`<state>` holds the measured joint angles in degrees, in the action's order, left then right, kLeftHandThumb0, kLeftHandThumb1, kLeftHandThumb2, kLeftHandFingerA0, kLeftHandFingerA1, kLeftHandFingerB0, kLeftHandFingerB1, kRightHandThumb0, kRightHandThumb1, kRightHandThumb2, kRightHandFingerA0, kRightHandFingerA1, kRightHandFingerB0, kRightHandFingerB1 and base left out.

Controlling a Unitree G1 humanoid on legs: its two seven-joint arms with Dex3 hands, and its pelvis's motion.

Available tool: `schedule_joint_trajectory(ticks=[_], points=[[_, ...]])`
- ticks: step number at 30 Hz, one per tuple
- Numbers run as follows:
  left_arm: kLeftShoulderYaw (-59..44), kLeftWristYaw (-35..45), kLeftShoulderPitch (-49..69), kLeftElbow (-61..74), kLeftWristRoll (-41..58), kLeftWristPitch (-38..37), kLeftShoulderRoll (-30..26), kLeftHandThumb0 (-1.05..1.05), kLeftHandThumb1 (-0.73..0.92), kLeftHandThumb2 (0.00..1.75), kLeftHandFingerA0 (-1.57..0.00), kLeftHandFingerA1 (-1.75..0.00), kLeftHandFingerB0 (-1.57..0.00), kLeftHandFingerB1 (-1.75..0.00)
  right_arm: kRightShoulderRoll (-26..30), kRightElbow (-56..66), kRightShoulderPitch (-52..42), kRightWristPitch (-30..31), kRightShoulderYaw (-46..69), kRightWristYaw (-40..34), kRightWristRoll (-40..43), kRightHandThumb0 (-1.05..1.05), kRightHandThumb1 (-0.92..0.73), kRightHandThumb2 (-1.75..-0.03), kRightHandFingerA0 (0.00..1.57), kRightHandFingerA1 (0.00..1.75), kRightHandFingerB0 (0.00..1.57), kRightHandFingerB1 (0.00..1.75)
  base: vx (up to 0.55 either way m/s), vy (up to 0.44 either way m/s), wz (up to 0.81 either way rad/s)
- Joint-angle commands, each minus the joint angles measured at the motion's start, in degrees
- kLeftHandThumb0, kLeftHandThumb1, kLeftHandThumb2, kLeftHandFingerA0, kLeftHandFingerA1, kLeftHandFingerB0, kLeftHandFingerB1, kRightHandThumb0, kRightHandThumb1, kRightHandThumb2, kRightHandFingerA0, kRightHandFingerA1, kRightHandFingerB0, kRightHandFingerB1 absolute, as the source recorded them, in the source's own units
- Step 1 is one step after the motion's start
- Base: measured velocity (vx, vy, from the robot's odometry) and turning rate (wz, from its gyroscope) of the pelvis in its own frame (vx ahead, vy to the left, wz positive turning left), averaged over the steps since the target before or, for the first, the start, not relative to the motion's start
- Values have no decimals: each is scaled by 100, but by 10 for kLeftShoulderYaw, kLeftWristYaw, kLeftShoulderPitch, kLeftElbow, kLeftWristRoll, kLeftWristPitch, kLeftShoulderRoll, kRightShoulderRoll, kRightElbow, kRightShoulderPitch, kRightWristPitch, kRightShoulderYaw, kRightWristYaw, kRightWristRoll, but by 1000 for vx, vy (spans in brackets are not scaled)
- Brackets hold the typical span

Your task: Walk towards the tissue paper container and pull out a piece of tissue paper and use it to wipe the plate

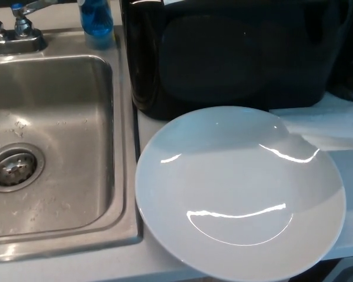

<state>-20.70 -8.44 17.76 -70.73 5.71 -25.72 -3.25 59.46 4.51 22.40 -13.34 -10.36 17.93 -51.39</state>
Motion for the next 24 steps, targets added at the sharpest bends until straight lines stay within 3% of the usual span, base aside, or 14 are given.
schedule_joint_trajectory(ticks=[1,2,3,7,8,10,13,14,15,16,20,22,23,24], points=[[3,-7,17,10,-2,-30,-9,-6,53,90,-97,-99,-91,-72,191,100,-107,88,224,430,315,-88,-41,-56,0,0,0,1,0,0,0],[2,-3,17,12,1,-28,-7,-7,54,88,-98,-101,-91,-73,199,83,-130,62,273,459,330,-95,-44,-57,0,0,0,0,0,0,0],[-1,0,16,12,4,-26,-7,-6,55,89,-100,-102,-92,-74,199,75,-145,47,306,476,333,-87,-39,-86,0,0,0,0,0,0,0],[-3,2,14,10,7,-24,-6,-6,55,89,-100,-102,-92,-74,197,76,-165,40,339,489,337,-87,-39,-86,0,0,0,0,0,0,0],[-1,-1,13,8,3,-24,-9,-9,57,86,-100,-103,-93,-73,158,61,-198,25,494,583,393,-105,-58,-61,0,0,0,1,0,0,0],[-2,-3,10,8,3,-23,-9,-13,61,79,-101,-103,-93,-73,132,63,-191,141,587,700,474,-94,-50,-58,0,0,0,0,0,0,0],[2,-4,14,11,-1,-29,-7,-7,55,89,-98,-102,-92,-73,117,68,-245,199,696,741,537,-90,-49,-56,0,0,0,0,0,0,0],[3,-3,14,11,-2,-31,-5,-6,53,91,-98,-101,-91,-72,85,79,-314,215,798,746,544,-84,-44,-59,0,0,0,0,0,0,0],[2,-3,13,13,0,-28,-5,-7,54,90,-99,-102,-92,-72,59,82,-363,227,867,746,540,-77,-34,-77,0,0,0,5,0,0,0],[2,-2,13,14,0,-26,-5,-8,50,96,-100,-103,-91,-75,38,65,-391,223,914,746,535,-82,-41,-81,0,0,0,0,0,0,0],[3,-2,13,14,-1,-26,-4,-8,50,96,-100,-103,-91,-75,32,58,-414,218,936,746,544,-82,-41,-81,0,0,0,0,0,0,0],[6,-9,15,11,-5,-20,-8,-8,56,83,-97,-102,-89,-73,-94,-38,-541,195,1058,615,538,-84,-51,-82,0,0,0,0,0,0,0],[6,-9,15,11,-6,-20,-8,-8,56,83,-97,-102,-89,-73,-109,-50,-559,192,1071,600,541,-84,-51,-82,0,0,0,0,0,0,0],[5,-8,12,5,-6,-26,-11,-4,52,89,-99,-100,-91,-72,-164,-45,-577,232,1078,535,555,-63,-41,-75,0,10,1,17,0,0,0]])
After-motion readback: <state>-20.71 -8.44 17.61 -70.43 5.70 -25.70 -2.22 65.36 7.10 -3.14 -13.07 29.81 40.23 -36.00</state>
